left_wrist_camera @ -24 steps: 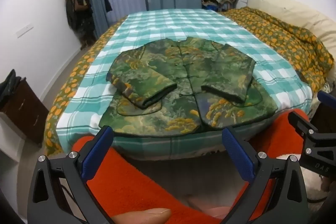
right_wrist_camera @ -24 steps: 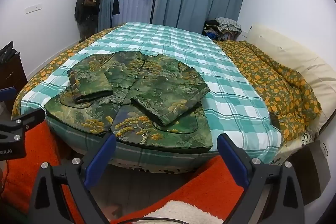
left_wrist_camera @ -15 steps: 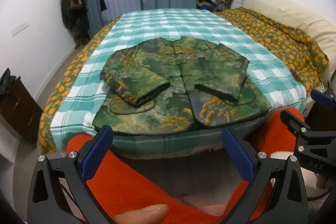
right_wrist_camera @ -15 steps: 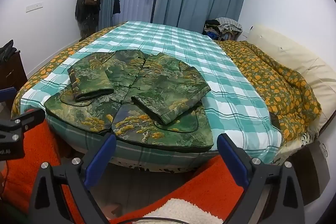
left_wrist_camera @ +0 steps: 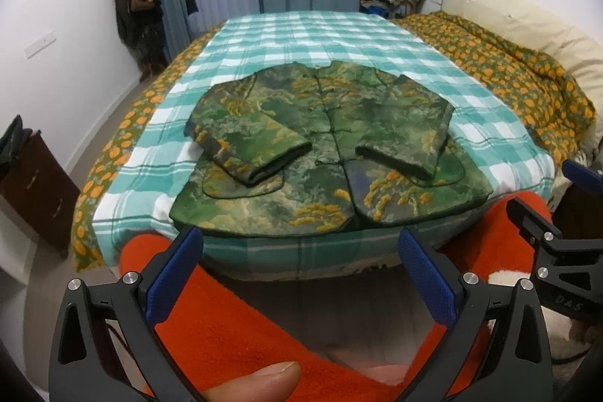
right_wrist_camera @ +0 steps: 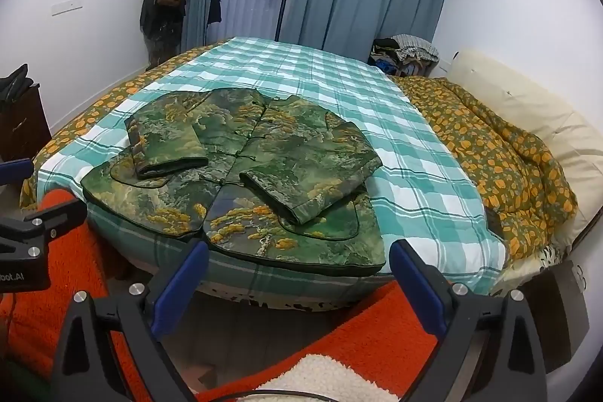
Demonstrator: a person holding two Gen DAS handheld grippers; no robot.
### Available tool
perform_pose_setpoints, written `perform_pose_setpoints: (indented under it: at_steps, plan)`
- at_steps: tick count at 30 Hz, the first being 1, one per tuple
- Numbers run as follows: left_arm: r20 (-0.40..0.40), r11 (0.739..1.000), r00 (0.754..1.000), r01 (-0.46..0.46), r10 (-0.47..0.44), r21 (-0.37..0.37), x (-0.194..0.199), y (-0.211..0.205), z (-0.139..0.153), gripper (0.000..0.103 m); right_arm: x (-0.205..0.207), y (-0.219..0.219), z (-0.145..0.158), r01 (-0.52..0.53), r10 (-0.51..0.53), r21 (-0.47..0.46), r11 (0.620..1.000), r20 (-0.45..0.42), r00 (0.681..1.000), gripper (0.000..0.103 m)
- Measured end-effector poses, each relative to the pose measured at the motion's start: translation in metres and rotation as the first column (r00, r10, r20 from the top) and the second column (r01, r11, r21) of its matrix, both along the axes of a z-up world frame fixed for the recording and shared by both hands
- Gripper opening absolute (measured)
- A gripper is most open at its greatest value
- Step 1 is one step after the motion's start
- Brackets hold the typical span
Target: Fold large clothes
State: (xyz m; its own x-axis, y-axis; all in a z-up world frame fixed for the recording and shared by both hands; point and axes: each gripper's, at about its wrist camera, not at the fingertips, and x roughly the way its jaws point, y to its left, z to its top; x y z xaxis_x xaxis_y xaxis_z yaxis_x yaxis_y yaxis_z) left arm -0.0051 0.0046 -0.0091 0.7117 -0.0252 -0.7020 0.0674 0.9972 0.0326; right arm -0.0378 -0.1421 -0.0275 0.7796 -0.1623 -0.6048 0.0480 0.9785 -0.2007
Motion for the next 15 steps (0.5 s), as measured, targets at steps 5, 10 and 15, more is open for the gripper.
perform_pose_setpoints:
  at_steps: [5,10,15]
  plan:
    - [0.002,1.0,1.0,0.006,-0.006,0.0,-0.0012,-0.0007,0.0015,0.103,-0.0002,0.0,0.0005,-0.002,0.002,0.002,1.0,0.003,1.0,0.098]
    - [0.0,1.0,1.0,0.006,-0.006,-0.002,-0.0009,-0.0012,0.0019,0.103,0.0001,0.0005,0.0006,-0.003,0.003,0.002,1.0,0.003,1.0,0.098]
    - [0.002,1.0,1.0,0.005,-0.005,-0.002,-0.0014,-0.0009,0.0029,0.103,0.0006,0.0015,0.0004,-0.005,0.005,0.001,1.0,0.003,1.0,0.098]
